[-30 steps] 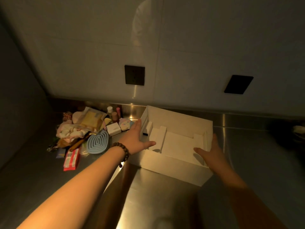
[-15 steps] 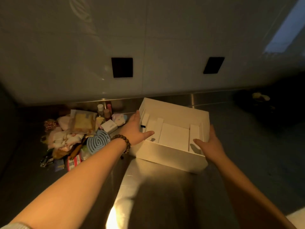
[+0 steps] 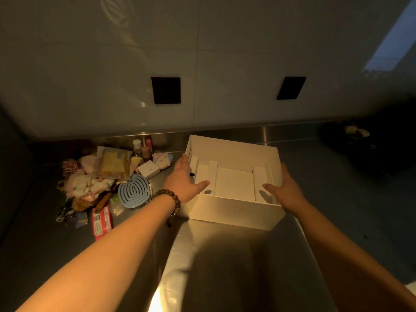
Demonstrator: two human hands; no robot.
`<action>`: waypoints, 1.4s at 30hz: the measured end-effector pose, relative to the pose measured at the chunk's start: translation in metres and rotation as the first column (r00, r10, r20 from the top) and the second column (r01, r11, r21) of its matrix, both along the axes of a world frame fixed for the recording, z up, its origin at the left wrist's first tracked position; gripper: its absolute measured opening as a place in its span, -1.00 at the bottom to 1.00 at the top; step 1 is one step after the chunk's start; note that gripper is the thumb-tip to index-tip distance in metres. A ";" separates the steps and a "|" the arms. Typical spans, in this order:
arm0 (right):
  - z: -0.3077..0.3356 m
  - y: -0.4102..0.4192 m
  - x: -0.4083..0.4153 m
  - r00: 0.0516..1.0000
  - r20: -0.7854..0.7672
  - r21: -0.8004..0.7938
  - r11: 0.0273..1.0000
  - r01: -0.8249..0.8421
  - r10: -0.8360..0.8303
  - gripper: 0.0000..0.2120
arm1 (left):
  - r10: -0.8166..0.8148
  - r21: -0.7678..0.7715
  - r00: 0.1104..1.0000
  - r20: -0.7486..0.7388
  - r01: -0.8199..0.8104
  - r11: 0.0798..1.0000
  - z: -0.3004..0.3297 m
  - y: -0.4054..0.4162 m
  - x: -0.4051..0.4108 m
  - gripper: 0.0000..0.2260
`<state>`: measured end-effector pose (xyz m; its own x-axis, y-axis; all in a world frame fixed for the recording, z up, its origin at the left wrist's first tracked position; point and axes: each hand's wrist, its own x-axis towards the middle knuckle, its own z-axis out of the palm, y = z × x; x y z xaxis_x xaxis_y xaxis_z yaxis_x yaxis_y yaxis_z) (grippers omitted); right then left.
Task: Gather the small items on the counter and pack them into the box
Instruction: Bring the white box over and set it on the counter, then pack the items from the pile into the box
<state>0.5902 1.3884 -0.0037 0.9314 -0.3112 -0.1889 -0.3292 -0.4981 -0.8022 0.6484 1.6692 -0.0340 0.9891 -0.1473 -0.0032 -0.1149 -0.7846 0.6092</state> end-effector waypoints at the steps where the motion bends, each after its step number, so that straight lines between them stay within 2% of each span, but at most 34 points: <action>1: 0.000 0.000 0.000 1.000 -0.007 -0.006 1.000 0.008 -0.008 -0.22 | 0.006 -0.004 1.000 -0.004 -0.006 1.000 0.001 0.001 0.001 -0.02; 4: -0.001 0.000 -0.001 0.999 -0.040 -0.081 0.997 0.008 -0.012 -0.19 | 0.001 -0.035 1.000 -0.016 -0.002 0.999 0.003 0.003 0.001 -0.03; 6: 0.001 0.003 -0.002 0.998 -0.060 -0.219 0.976 -0.006 -0.007 -0.23 | -0.024 -0.070 0.999 -0.024 0.022 0.997 0.005 0.007 -0.001 -0.04; 9: 0.006 0.017 -0.001 0.999 -0.031 -0.430 0.902 -0.038 0.027 -0.29 | -0.048 -0.089 0.999 -0.005 0.047 0.995 0.006 0.022 -0.011 -0.08; 11: 0.011 0.039 0.005 0.993 0.039 -0.523 0.849 -0.076 0.113 -0.33 | -0.007 -0.074 0.999 0.033 0.010 0.997 0.005 0.041 -0.021 -0.09; 15: 0.023 0.115 0.021 0.940 0.154 -0.484 0.853 -0.197 0.304 -0.39 | 0.145 -0.058 0.977 0.155 -0.137 0.989 0.002 0.094 -0.036 -0.23; 17: 0.027 0.162 0.026 0.884 0.191 -0.454 0.837 -0.306 0.427 -0.41 | 0.228 0.004 0.946 0.231 -0.236 0.972 0.000 0.123 -0.043 -0.39; 19: 0.025 0.209 0.027 0.787 0.225 -0.429 0.784 -0.449 0.574 -0.42 | 0.282 0.070 0.921 0.269 -0.310 0.948 -0.005 0.150 -0.051 -0.53; 22: 0.005 0.273 0.025 0.618 0.193 -0.428 0.632 -0.645 0.762 -0.41 | 0.380 0.120 0.887 0.263 -0.421 0.899 -0.019 0.183 -0.066 -0.55; 23: -0.006 0.291 0.025 0.591 0.159 -0.430 0.594 -0.680 0.791 -0.39 | 0.409 0.146 0.879 0.245 -0.451 0.881 -0.025 0.192 -0.070 -0.52; 24: -0.019 0.305 0.025 0.591 0.120 -0.427 0.579 -0.695 0.797 -0.37 | 0.433 0.177 0.875 0.218 -0.471 0.864 -0.032 0.200 -0.075 -0.46; 26: -0.043 0.324 0.029 0.650 0.019 -0.440 0.590 -0.677 0.760 -0.27 | 0.475 0.226 0.868 0.146 -0.496 0.838 -0.047 0.212 -0.082 -0.29; 29: -0.071 0.337 0.040 0.721 -0.101 -0.484 0.599 -0.638 0.686 -0.14 | 0.511 0.223 0.859 0.036 -0.506 0.833 -0.064 0.220 -0.082 -0.06; 32: -0.085 0.350 0.050 0.740 -0.130 -0.527 0.586 -0.615 0.660 -0.09 | 0.510 0.179 0.860 0.034 -0.507 0.843 -0.070 0.224 -0.071 0.01; 37: -0.094 0.359 0.062 0.788 -0.135 -0.559 0.611 -0.561 0.601 -0.15 | 0.494 0.083 0.869 0.026 -0.495 0.865 -0.071 0.229 -0.038 -0.07; 42: -0.096 0.358 0.066 0.822 -0.157 -0.566 0.632 -0.528 0.547 -0.21 | 0.546 -0.011 0.828 0.126 -0.549 0.835 -0.071 0.234 -0.023 -0.41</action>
